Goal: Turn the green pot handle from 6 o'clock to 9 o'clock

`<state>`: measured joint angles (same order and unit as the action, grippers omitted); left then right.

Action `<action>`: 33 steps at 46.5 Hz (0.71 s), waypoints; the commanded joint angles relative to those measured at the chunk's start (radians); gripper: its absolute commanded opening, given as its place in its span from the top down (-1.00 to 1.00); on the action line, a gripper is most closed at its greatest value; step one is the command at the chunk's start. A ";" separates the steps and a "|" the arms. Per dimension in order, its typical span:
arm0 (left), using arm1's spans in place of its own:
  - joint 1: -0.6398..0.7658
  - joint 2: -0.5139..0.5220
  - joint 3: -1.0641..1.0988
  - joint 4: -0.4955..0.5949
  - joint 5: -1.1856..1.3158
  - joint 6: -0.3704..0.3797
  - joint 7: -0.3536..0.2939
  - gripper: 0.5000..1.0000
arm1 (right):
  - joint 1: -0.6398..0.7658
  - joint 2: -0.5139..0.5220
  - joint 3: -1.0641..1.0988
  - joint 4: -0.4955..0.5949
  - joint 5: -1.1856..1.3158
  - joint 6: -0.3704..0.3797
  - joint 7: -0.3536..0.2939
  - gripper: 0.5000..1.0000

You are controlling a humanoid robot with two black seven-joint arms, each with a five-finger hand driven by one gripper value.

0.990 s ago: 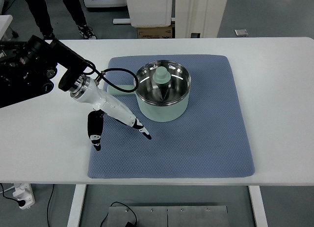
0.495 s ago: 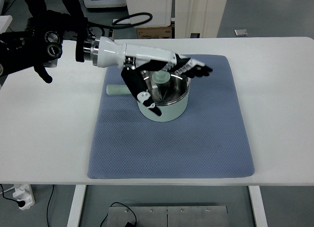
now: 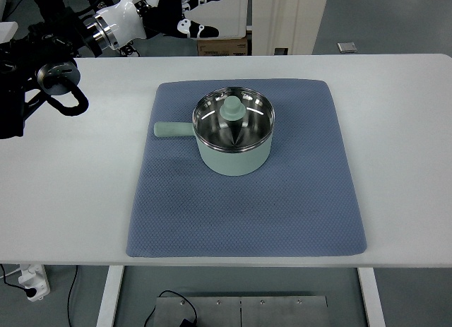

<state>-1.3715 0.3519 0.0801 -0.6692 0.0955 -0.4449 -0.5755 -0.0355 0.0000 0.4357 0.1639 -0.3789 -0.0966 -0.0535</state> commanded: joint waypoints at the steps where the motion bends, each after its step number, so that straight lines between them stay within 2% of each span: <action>1: 0.037 -0.042 -0.002 0.088 -0.046 0.008 0.000 -1.00 | 0.000 0.000 0.000 0.000 0.000 0.000 0.000 -1.00; 11: 0.112 -0.145 -0.002 0.269 -0.207 0.057 0.017 -1.00 | 0.000 0.000 0.001 0.000 0.000 0.000 0.000 -1.00; 20: 0.155 -0.166 -0.011 0.289 -0.302 0.149 0.045 -1.00 | 0.000 0.000 0.001 0.000 0.000 0.000 0.000 -1.00; 27: 0.180 -0.186 -0.017 0.289 -0.321 0.261 0.075 -1.00 | 0.000 0.000 0.000 0.000 0.000 0.000 0.000 -1.00; 33: 0.207 -0.191 -0.043 0.289 -0.371 0.296 0.092 -1.00 | 0.000 0.000 0.000 0.000 0.000 0.000 0.000 -1.00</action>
<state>-1.1756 0.1627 0.0475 -0.3803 -0.2548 -0.1563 -0.4884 -0.0355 0.0000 0.4357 0.1630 -0.3789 -0.0967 -0.0538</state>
